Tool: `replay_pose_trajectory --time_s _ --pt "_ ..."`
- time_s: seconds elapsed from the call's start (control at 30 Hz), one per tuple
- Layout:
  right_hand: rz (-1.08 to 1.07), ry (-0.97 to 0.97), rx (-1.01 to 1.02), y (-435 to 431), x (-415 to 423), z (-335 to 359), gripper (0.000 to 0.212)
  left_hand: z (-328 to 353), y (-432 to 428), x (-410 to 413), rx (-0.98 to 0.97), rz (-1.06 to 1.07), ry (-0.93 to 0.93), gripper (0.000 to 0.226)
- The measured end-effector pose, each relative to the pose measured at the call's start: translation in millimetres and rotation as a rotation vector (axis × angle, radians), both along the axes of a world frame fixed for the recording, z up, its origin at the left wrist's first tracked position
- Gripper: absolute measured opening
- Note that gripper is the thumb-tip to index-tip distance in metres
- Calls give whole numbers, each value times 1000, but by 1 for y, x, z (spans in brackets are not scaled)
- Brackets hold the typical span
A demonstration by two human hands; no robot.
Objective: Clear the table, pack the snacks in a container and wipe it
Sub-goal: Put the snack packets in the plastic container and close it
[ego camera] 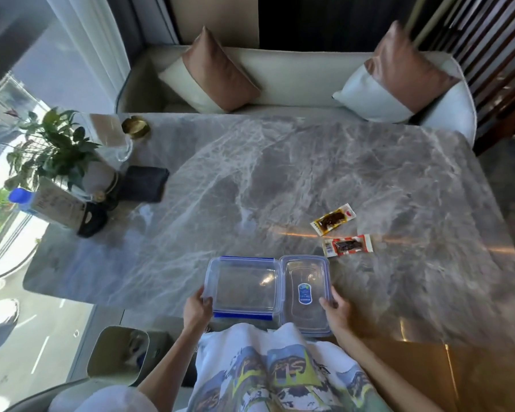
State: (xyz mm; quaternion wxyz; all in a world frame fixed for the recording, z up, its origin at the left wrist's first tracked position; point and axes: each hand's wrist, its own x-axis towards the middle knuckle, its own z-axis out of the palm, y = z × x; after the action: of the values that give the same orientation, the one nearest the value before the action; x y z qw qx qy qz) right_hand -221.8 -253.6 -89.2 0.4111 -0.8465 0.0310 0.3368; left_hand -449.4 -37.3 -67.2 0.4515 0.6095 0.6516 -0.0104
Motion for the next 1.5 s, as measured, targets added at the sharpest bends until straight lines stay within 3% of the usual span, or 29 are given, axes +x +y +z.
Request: replay_pose_trajectory --time_s 0.17,0.4,0.6,0.77,0.9,1.0,1.1,1.23,1.5 --pt "172 -32 -143 0 6 -2 56 -3 5 -1 -10 -35 3 51" --pt "168 -66 -187 4 -2 -6 59 -2 9 -3 -38 -104 -23 51" --pt "143 -99 -243 9 -9 0 66 7 20 -4 -41 -312 57 54" --pt "318 -10 -348 8 -18 6 69 11 26 -3 -31 -454 107 54" --pt "305 35 -339 6 -15 18 73 27 28 9 209 -476 340 53" --pt "183 18 -250 6 2 33 67 42 30 37 359 -510 300 47" --pt "49 -82 -169 3 37 47 48 54 29 85 442 -563 222 38" --pt "-36 -208 -156 -2 102 53 25 64 14 165 366 -583 146 25" --pt "120 -109 -187 10 229 8 28 23 -40 302 43 -384 85 29"
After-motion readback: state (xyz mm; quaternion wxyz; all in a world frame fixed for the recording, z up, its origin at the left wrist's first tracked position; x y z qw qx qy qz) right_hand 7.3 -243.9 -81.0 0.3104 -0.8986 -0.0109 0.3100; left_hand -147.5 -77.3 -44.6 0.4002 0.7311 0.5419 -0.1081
